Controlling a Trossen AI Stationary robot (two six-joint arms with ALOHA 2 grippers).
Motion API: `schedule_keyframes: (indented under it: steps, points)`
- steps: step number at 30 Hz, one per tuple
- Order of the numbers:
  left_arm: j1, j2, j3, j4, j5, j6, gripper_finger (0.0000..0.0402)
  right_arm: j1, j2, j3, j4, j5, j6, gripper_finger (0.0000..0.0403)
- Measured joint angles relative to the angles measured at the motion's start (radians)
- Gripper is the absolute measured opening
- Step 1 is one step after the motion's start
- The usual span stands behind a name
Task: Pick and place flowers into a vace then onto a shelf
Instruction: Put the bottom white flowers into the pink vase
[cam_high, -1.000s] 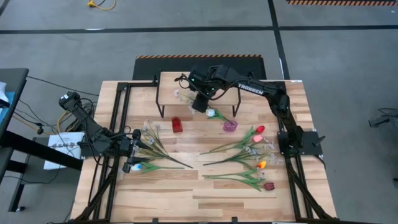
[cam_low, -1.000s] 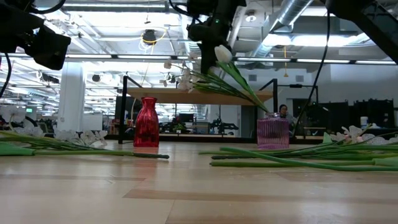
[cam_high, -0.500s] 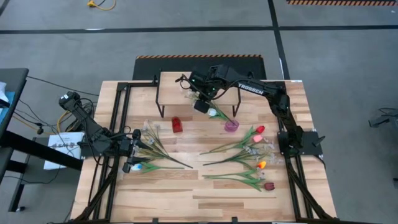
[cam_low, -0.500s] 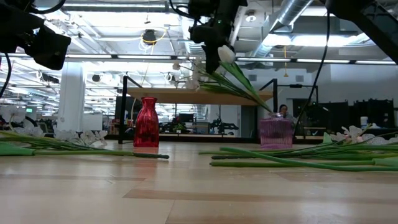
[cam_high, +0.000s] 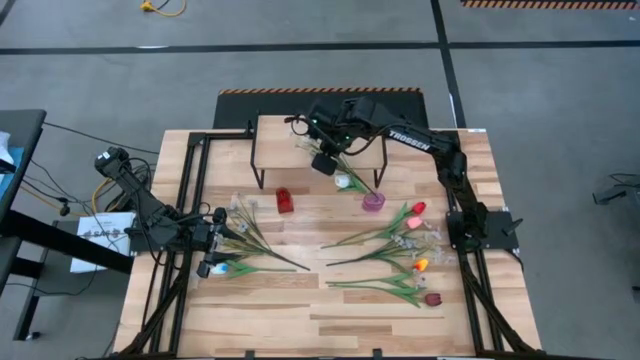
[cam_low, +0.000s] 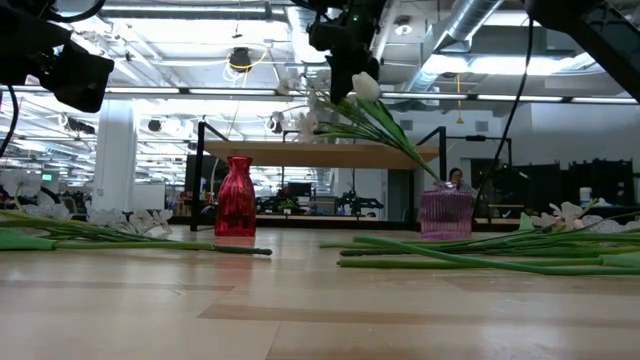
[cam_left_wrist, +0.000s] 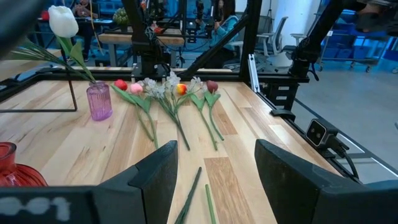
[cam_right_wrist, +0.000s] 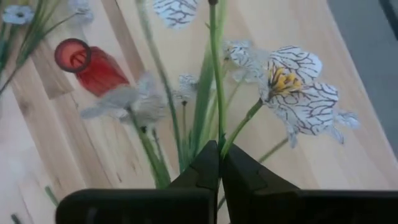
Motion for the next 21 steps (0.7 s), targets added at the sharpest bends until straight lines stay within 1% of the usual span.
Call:
schedule_keyframes:
  steps: [2, 8, 12, 21]
  points:
    - [0.0, 0.0, 0.0, 0.0, 0.0, 0.0, 0.0204, 0.0, -0.006, -0.003, -0.031, 0.026, 0.009, 0.0002]
    - [0.0, 0.0, 0.0, -0.001, 0.0, 0.0, 0.0204, 0.009, -0.016, -0.004, -0.039, 0.097, 0.041, 0.0001]
    - [0.0, 0.0, 0.0, -0.001, 0.002, 0.0, 0.0204, 0.012, -0.033, -0.004, -0.054, 0.108, 0.059, 0.0001]
    - [0.0, 0.0, 0.0, 0.0, 0.01, 0.0, 0.0204, 0.041, -0.07, -0.005, -0.082, 0.189, 0.109, 0.0]
